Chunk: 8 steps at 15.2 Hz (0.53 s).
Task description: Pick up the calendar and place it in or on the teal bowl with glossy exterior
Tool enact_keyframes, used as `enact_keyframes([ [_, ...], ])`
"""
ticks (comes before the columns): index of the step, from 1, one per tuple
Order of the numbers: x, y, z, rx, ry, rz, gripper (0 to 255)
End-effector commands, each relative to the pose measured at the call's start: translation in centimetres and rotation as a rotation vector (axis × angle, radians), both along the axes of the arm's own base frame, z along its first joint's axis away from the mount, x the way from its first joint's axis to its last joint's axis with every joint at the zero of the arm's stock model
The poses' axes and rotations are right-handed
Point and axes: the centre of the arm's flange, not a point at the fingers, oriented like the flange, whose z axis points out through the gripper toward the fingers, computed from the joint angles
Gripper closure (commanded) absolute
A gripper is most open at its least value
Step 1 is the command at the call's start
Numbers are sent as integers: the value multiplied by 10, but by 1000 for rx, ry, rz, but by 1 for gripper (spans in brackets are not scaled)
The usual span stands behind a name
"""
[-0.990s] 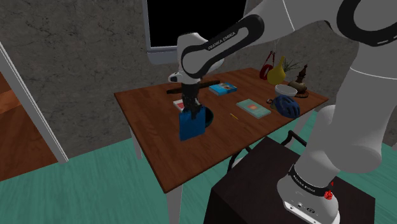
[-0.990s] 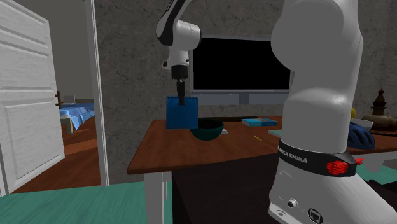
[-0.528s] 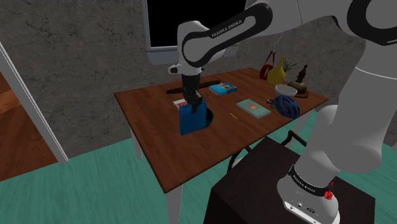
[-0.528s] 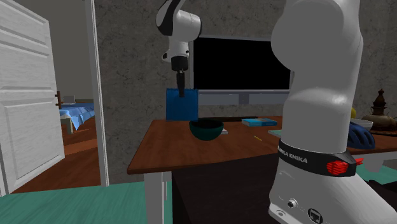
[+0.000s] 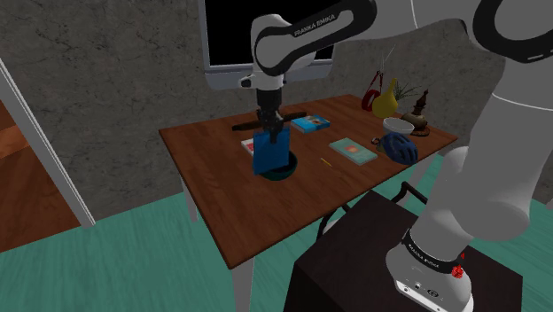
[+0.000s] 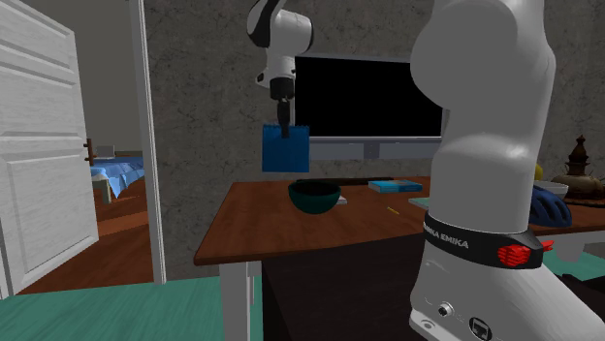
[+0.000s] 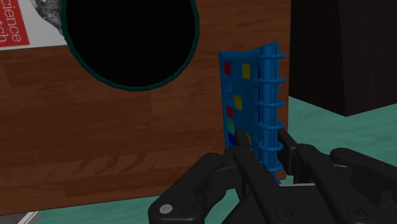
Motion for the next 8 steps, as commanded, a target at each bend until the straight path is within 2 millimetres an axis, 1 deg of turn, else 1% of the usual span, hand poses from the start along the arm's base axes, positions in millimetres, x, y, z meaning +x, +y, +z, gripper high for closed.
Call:
enact_keyframes([
  [1, 16, -17, 8, 0, 0, 1, 255],
  [8, 73, -87, 28, 0, 0, 1, 255],
])
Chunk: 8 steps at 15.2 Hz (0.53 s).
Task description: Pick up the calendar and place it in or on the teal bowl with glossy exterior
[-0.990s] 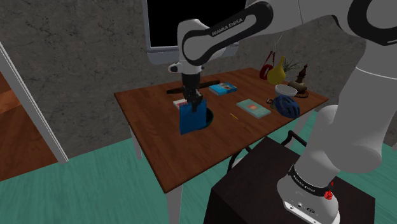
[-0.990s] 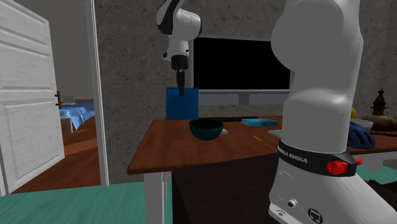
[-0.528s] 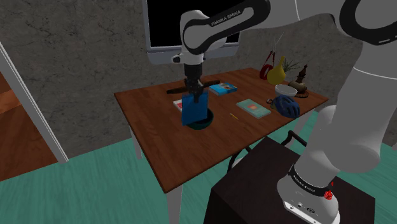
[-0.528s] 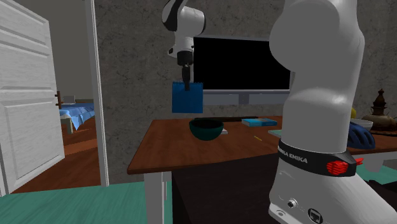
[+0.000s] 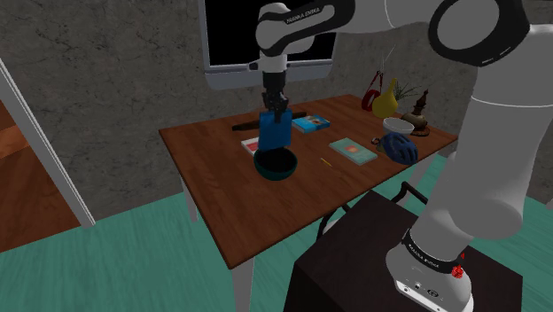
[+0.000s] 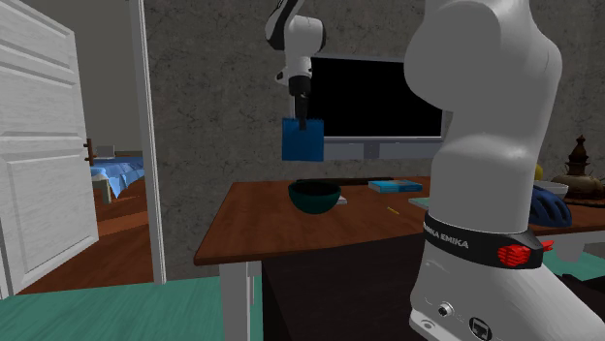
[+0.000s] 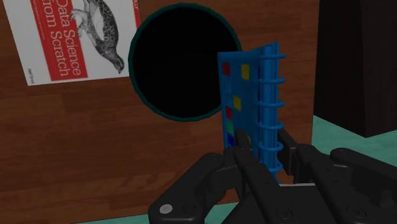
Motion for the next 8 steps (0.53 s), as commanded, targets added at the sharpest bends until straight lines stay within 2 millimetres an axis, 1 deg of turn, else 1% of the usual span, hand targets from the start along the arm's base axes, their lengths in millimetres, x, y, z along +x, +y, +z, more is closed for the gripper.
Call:
enact_keyframes([
  [1, 16, -18, 5, 0, 0, 1, 255],
  [3, 32, -38, 11, 0, 0, 1, 255],
  [4, 47, -56, 17, 0, 0, 1, 255],
  [8, 47, -56, -4, 0, 0, 1, 255],
])
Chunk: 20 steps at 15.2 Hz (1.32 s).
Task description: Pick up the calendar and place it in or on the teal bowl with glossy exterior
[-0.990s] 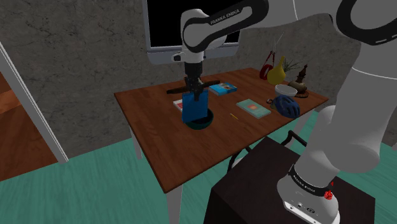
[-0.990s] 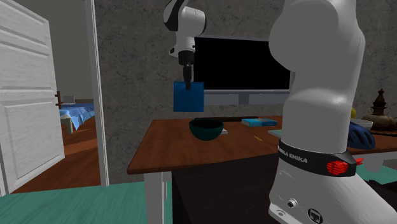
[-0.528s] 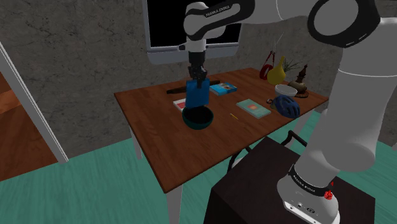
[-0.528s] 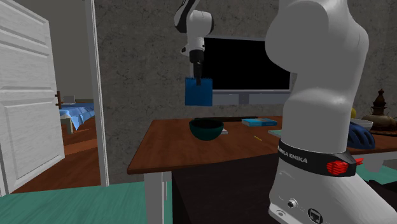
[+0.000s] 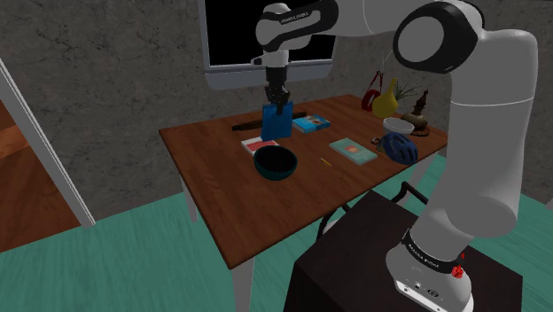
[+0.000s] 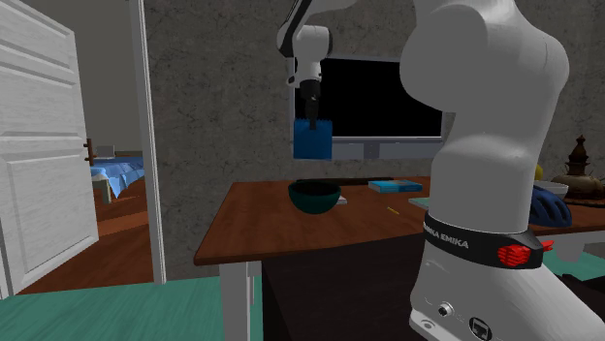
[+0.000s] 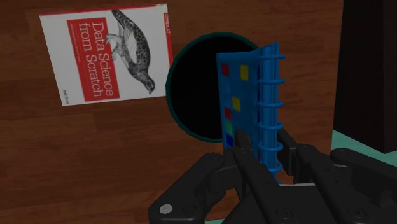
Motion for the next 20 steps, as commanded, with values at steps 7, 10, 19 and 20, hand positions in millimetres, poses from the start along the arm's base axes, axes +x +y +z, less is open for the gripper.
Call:
enact_keyframes([
  [7, 0, -1, -42, 0, -1, 1, 255],
  [10, 1, -1, -58, 0, -1, 1, 255],
  [19, 0, -1, -104, 0, -1, 1, 255],
  [20, 0, -1, -104, 0, -1, 1, 255],
])
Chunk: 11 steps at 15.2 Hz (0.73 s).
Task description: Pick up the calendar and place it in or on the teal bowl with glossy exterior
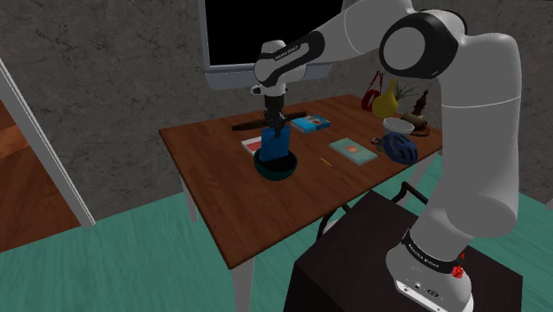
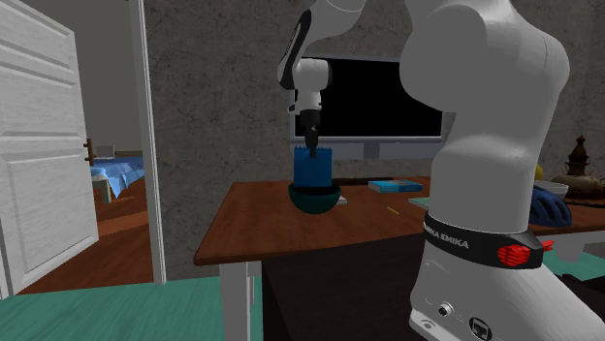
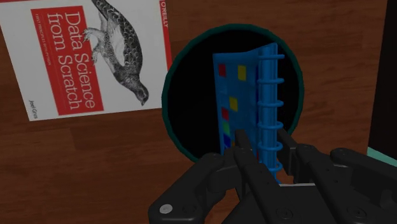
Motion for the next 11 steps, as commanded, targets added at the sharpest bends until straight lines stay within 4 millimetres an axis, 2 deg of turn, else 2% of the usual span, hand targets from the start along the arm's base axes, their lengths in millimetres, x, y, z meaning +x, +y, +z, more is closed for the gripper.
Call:
enact_keyframes([
  [1, 0, 1, -1, 0, -1, 0, 255],
  [7, 0, 1, -1, 0, -1, 0, 255],
  [8, 0, 1, -1, 0, -1, 0, 0],
  [11, 0, 1, -1, 0, -1, 0, 0],
])
